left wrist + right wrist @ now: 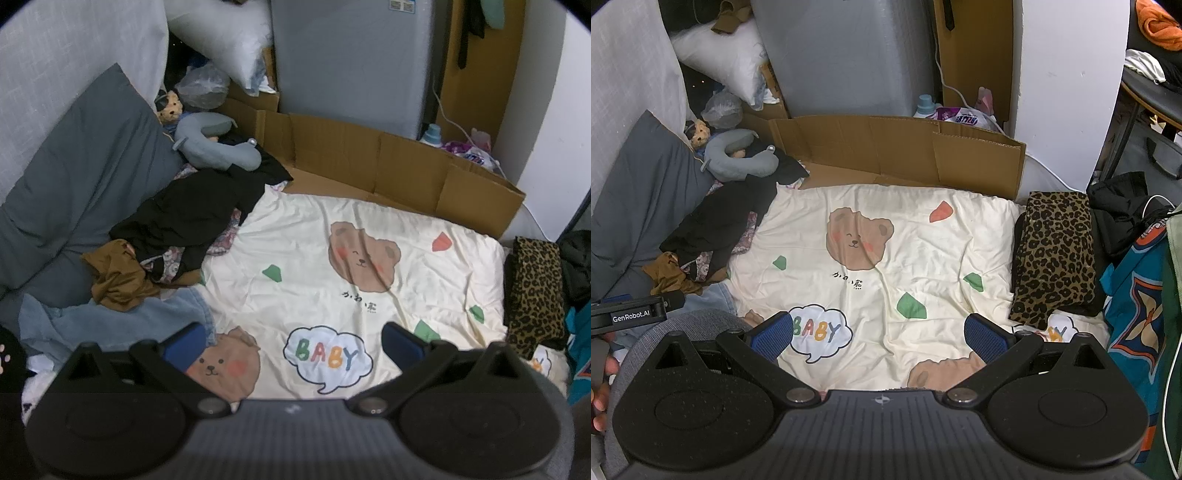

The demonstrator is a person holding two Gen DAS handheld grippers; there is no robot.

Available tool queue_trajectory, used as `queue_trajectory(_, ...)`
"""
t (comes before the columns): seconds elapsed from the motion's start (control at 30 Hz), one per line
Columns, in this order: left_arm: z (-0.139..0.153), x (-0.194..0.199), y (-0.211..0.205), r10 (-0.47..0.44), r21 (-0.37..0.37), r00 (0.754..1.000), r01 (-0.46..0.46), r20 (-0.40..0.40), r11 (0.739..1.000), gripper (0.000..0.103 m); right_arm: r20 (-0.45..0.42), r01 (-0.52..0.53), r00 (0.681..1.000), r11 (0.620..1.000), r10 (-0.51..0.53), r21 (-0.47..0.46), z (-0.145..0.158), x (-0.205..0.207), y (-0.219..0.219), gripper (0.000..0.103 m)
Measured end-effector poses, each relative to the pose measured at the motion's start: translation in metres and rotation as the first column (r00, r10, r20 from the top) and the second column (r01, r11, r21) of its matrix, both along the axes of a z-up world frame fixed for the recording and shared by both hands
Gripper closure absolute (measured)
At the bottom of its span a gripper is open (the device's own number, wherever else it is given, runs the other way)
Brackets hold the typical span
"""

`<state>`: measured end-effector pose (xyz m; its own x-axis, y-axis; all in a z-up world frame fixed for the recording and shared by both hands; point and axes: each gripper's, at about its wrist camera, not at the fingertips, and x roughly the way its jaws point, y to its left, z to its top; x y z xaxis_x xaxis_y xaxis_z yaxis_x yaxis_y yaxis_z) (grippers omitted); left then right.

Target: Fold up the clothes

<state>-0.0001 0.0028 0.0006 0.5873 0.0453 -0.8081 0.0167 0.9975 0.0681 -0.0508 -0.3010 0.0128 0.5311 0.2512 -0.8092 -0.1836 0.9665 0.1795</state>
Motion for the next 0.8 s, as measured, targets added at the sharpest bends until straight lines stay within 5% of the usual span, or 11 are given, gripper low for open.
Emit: queue_trajectory(0.8, -0.003, -0.001, -0.002, -0.005, 0.002, 1.000, 0.005, 0.008, 1.000, 0.001, 0.011, 0.006, 1.000, 1.000, -0.006, 0.004, 0.002, -0.002, 0.000, 0.001)
